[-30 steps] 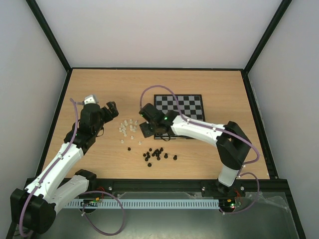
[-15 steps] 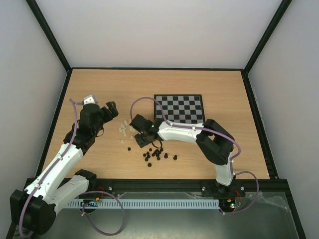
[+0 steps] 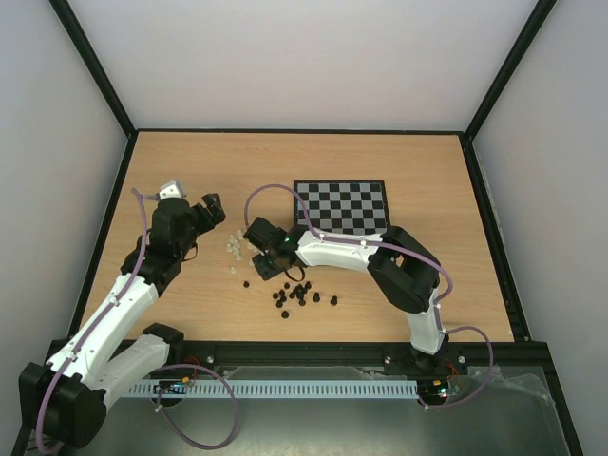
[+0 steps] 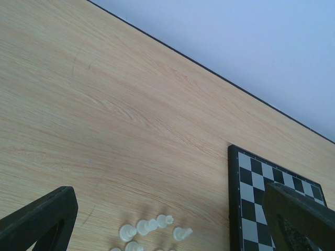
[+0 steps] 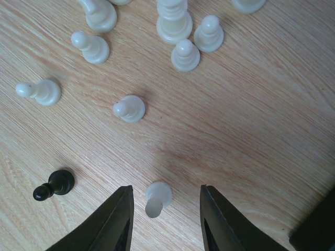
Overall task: Set up the chess pieces on the board
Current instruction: Pick up the chess piece at the center of the board.
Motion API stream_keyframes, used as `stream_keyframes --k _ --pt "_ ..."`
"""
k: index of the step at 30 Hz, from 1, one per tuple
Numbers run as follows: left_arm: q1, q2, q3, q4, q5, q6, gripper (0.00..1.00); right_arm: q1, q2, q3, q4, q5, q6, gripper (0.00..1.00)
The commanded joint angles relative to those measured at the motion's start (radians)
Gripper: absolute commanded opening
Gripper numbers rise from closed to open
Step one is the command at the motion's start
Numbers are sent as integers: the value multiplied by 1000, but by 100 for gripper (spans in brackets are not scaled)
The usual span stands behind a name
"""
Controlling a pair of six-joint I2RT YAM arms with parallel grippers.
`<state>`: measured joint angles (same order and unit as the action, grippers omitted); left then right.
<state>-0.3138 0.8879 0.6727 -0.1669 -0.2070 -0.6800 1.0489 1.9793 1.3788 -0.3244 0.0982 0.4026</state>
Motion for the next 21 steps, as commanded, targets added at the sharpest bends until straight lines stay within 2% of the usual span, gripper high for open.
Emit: stream_keyframes --k 1,13,18,21 --pt "5 -16 -14 0 -5 -2 99 10 27 16 -27 -5 5 34" --pt "6 -20 -16 0 -6 0 99 11 48 17 -25 -11 4 27" --pt "5 -21 -16 0 -6 0 99 12 45 16 -22 3 5 16" --pt "4 -20 -16 0 -6 0 100 11 36 18 -21 13 5 12"
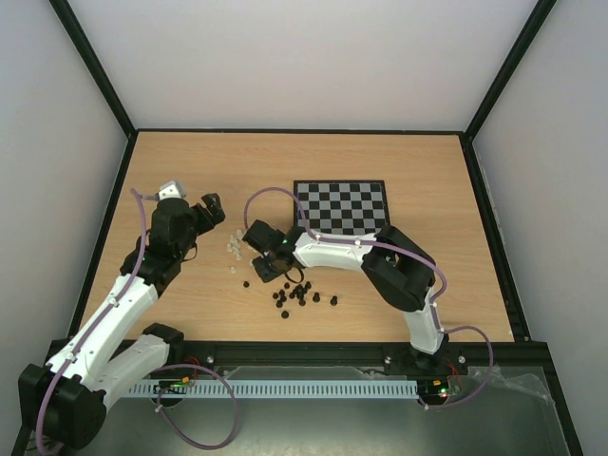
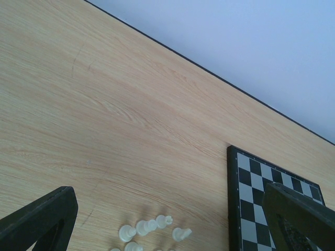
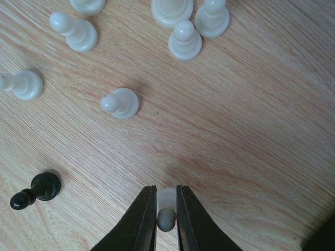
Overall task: Set up the chess pieces on the board
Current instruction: Pick up the chess piece at the center of the board.
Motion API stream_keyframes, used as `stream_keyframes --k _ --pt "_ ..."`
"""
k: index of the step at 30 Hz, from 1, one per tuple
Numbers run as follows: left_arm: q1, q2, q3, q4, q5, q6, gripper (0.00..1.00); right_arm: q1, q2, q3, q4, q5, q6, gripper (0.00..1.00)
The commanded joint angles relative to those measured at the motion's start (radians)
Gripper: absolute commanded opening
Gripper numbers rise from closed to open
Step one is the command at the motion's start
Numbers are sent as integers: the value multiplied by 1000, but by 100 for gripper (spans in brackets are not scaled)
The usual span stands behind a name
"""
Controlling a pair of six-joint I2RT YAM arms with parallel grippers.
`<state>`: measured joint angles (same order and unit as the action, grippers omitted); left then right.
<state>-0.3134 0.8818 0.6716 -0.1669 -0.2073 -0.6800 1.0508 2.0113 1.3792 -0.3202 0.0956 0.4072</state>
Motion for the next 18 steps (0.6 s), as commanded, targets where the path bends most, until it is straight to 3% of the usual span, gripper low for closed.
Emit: stream_keyframes --k 1,12,18 --pt "5 -14 -14 0 -6 0 99 9 -1 18 -26 19 1 12" --pt "5 -13 -16 2 -6 0 99 2 -156 4 -94 157 -16 11" --pt "5 -11 -16 4 -5 -1 99 -65 -299 -61 -133 203 -9 11"
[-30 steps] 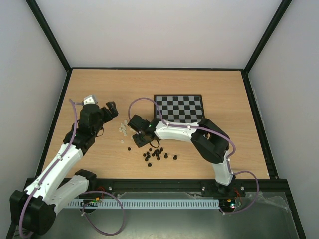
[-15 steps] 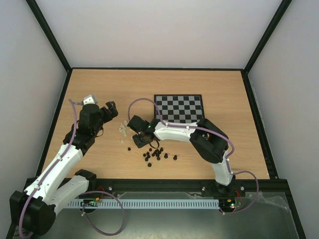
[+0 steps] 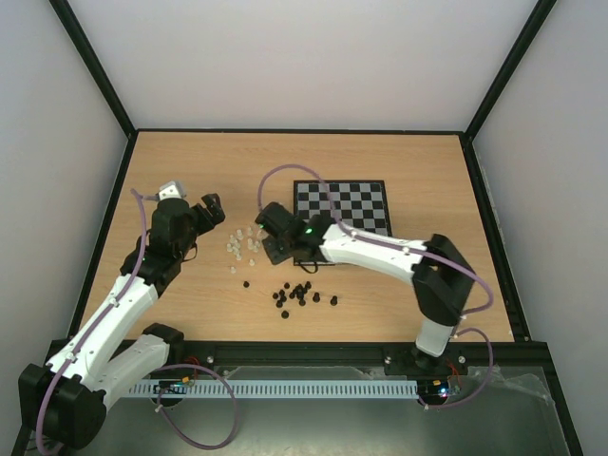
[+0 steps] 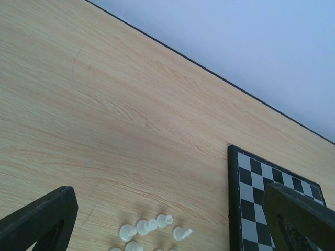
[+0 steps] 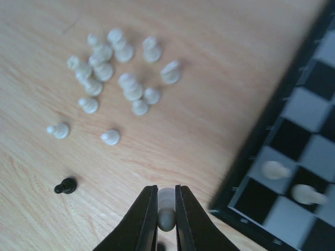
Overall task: Set up the chess pieces on the board
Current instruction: Pick up the chess piece at the center of the board, then place the chess piece on the chessboard.
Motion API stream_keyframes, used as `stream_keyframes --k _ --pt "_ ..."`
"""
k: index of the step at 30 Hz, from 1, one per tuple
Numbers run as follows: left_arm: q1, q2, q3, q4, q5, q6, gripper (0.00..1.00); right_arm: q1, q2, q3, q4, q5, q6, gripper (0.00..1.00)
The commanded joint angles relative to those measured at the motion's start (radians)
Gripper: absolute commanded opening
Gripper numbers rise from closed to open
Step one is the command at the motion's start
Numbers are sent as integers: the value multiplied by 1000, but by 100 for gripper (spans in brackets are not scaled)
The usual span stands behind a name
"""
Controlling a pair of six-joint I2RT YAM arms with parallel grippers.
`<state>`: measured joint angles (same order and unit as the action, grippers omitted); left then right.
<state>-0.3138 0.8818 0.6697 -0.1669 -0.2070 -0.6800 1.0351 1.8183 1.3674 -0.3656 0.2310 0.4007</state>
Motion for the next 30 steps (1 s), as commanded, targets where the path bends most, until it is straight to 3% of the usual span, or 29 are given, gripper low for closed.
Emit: stream_keyframes --k 1,12,17,30 --pt "4 -11 -14 3 -5 0 99 -69 -132 -66 -93 71 0 11" --pt "5 -8 -16 6 -2 0 99 -300 -310 -227 -91 47 -6 12" --pt "5 -7 -16 7 -3 0 99 -356 -276 -254 -57 -7 -10 12" --pt "5 3 -15 12 2 0 100 -359 -125 -263 0 -66 -21 11"
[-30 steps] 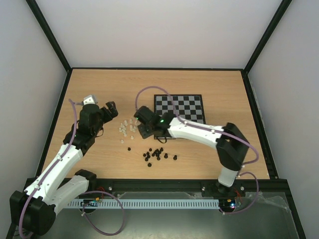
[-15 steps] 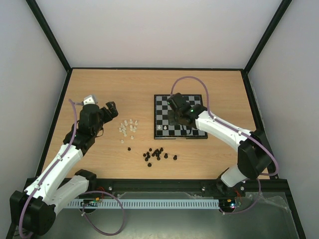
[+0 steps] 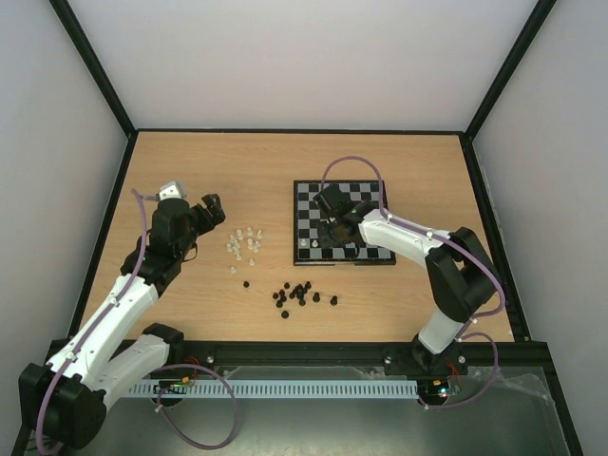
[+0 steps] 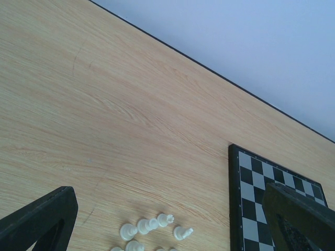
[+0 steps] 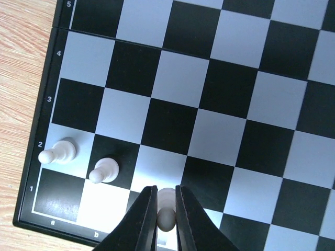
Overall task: Set up the chess pieces on the board
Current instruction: Place the chess piece on the chessboard.
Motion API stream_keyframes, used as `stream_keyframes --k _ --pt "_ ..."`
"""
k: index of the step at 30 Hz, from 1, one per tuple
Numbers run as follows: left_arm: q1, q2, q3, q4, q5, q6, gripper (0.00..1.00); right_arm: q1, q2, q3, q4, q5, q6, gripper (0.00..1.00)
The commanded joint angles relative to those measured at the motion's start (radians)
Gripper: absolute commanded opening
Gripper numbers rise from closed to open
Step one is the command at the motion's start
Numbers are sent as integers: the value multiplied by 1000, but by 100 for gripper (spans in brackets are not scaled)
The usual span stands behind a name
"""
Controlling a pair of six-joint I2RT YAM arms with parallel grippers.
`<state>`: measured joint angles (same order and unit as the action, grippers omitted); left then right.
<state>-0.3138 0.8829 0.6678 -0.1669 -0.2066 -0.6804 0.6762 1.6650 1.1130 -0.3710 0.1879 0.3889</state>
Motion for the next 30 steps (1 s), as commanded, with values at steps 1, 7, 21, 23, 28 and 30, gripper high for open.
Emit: stream_keyframes --k 1,7,21,23,28,30 --pt "5 2 -14 12 1 0 99 0 37 -9 8 -26 -11 11" --pt "5 6 -14 14 2 0 99 0 71 -8 30 -54 -16 11" --pt "4 4 -14 13 -1 0 100 0 108 0 39 -25 -22 12" --pt "4 3 -13 13 -1 0 100 0 115 3 35 -18 -22 12" --pt "5 2 -14 12 -2 1 100 -1 118 0 37 -16 -22 16" --pt "5 1 -14 12 0 0 100 0 117 -1 35 -16 -21 17"
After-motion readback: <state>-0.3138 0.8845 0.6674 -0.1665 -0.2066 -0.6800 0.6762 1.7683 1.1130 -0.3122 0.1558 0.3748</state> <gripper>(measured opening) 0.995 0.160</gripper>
